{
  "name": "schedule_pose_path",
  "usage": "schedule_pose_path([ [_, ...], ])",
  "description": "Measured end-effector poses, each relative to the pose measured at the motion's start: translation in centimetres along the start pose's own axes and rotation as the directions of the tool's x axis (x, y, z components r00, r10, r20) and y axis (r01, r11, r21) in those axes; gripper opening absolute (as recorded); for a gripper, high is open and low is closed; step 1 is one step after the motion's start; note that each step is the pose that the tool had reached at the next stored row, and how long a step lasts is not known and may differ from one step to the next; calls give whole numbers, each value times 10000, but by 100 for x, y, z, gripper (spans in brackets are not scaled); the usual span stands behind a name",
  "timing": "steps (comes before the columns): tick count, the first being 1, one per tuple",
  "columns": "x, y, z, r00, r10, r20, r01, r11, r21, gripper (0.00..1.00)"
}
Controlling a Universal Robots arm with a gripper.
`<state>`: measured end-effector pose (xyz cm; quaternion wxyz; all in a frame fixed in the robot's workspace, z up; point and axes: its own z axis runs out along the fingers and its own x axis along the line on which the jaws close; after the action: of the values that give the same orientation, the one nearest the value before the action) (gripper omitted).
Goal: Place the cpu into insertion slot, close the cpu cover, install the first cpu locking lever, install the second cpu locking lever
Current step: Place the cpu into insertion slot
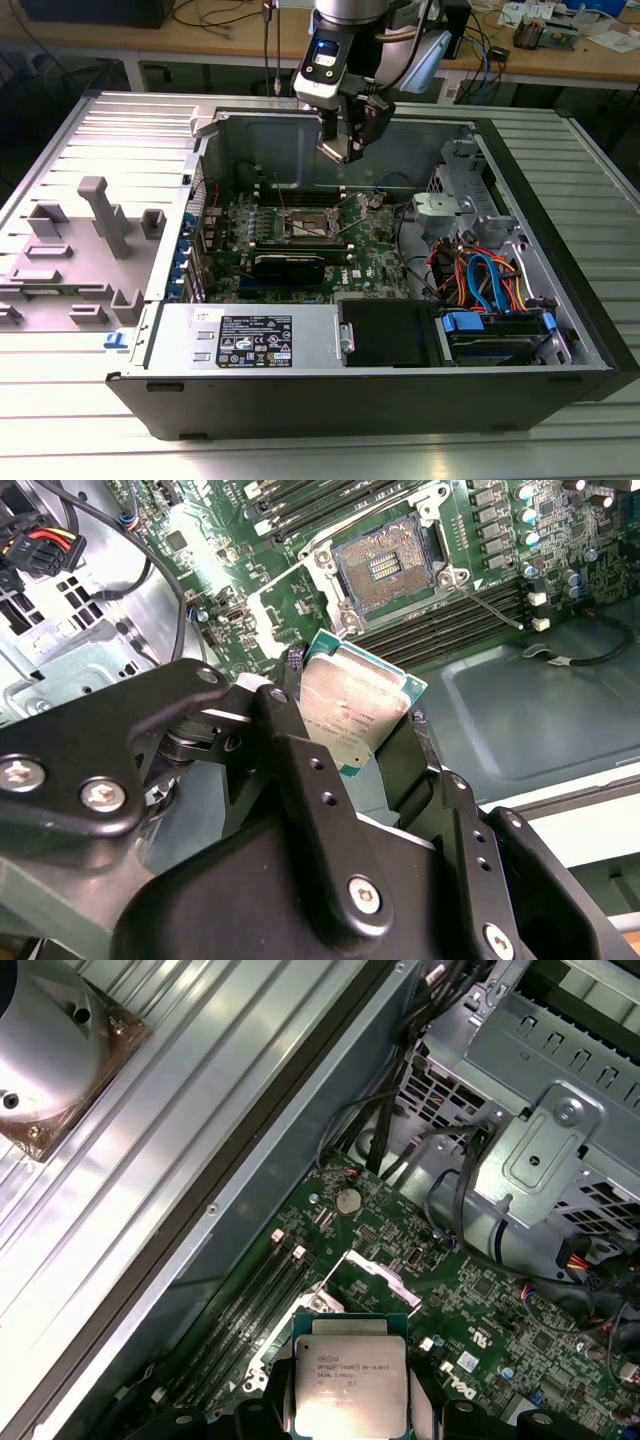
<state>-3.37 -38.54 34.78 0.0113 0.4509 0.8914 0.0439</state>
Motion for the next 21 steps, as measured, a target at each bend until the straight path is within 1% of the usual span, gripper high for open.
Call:
schedule_pose_path([
  [10,-4,-4,7,9999,144,12,-144,9999,-4,55],
  [17,-19,-16,18,9984,557,33,-557,9984,14,55],
  [21,-22,-18,21,9977,670,41,-670,9977,12,55],
])
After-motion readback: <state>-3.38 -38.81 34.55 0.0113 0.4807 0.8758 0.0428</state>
